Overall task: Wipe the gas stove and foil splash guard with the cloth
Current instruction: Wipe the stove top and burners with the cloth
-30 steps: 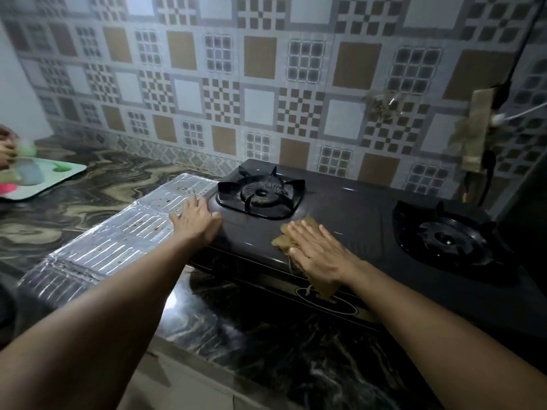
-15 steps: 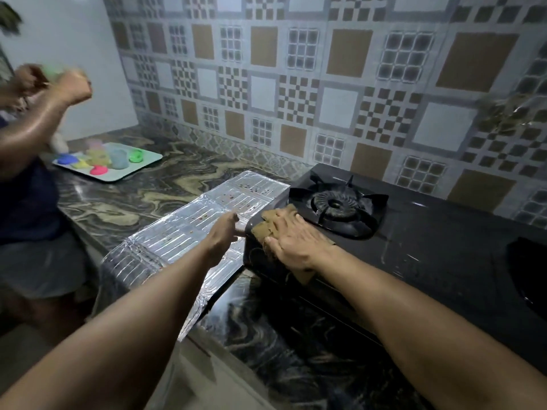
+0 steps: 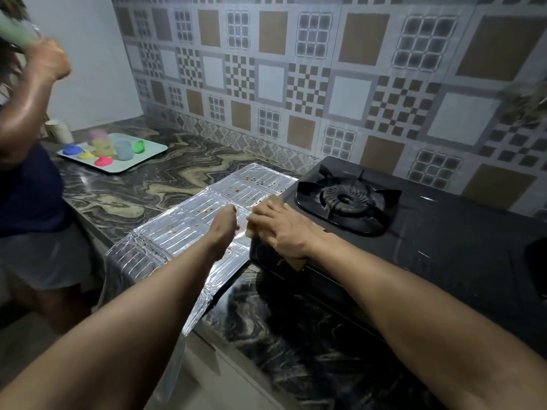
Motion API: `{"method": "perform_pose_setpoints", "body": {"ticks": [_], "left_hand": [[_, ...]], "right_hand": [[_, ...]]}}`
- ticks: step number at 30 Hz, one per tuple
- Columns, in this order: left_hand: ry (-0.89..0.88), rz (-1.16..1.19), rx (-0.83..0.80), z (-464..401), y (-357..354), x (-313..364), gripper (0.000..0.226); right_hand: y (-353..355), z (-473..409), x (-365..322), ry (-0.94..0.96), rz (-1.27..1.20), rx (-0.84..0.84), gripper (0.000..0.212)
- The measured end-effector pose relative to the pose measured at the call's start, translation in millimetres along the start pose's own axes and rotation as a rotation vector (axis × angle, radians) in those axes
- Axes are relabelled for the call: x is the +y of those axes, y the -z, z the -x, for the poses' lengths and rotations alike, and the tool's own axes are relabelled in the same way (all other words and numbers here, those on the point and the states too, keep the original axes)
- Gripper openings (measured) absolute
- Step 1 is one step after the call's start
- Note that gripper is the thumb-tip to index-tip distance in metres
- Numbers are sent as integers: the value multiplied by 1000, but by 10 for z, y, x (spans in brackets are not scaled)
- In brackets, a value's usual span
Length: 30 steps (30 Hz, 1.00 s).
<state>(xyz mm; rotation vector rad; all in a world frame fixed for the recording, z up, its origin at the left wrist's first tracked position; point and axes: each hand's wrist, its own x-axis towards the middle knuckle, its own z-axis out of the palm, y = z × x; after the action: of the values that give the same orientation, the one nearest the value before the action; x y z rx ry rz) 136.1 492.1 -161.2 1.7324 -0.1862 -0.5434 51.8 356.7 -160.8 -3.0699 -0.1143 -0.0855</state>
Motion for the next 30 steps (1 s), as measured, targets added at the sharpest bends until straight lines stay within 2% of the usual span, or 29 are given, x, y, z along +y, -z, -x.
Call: {"method": "perform_pose_setpoints", "body": {"ticks": [2, 5, 8, 10, 13, 19, 23, 26, 30], "left_hand": [[-69, -68, 52, -13, -4, 31, 29], [-127, -273, 126, 75, -111, 105, 53], [-322, -590, 141, 292, -322, 162, 46], [-503, -851, 112, 449, -509, 161, 48], [-691, -1053, -6, 644, -806, 158, 56], [-879, -1158, -200, 1058, -1365, 125, 63], [-891, -1164, -299, 1240, -1705, 80, 51], [-933, -1150, -356, 1417, -1974, 47, 51], [-1018, -1121, -435, 1645, -2260, -1, 53]], "right_hand": [[-19, 171, -5, 22, 66, -52, 54], [-2, 582, 54, -43, 108, -67, 60], [52, 1033, 175, -178, 50, -50, 61], [89, 1368, 267, -253, 27, -51, 60], [126, 1820, 379, -353, -9, -50, 59], [148, 2538, 544, -685, -43, 3, 65], [197, 3127, 622, -867, -53, 45, 67], [222, 3568, 633, -935, -38, 47, 70], [166, 3887, 549, -935, -17, 93, 70]]}}
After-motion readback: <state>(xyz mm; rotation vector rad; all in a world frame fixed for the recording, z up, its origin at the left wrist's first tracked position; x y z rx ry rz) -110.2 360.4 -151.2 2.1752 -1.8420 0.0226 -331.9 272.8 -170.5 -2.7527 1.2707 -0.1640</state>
